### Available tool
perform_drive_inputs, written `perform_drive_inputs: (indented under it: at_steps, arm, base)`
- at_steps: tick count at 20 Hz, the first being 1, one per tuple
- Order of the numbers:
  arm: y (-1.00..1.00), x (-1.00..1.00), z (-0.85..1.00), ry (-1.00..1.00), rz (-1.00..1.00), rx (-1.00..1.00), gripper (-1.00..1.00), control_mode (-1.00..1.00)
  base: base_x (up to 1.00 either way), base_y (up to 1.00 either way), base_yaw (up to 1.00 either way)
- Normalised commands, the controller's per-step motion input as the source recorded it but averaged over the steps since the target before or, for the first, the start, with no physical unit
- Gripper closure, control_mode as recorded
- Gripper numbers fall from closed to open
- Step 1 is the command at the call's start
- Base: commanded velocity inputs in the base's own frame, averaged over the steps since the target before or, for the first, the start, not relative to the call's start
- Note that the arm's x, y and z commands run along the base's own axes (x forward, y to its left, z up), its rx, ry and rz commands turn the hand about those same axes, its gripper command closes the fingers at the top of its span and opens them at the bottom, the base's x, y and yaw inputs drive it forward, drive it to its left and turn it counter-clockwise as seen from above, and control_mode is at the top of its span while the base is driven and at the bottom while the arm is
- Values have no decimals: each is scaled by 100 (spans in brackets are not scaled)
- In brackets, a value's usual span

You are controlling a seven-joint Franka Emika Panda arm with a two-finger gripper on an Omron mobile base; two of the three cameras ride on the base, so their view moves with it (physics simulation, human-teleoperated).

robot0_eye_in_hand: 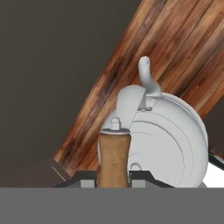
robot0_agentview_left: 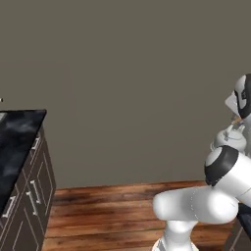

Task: The kettle is done boiling. Turn off the stove, then wait for 300 timesteps before moving the kettle to the dining table.

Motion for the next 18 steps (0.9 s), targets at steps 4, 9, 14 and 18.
perform_drive_inputs:
  at_steps: [4,9,14,18]
  arm:
    - [0,0,0,0,0,0,100,100]
    - [0,0,0,0,0,0,100,100]
    - [0,0,0,0,0,0,100,100]
    - [0,0,0,0,0,0,100,100]
  base:
    - [-7,-47,-44]
    - [-7,-45,-45]
    - [-9,-40,-45]
    - [-9,-35,-45]
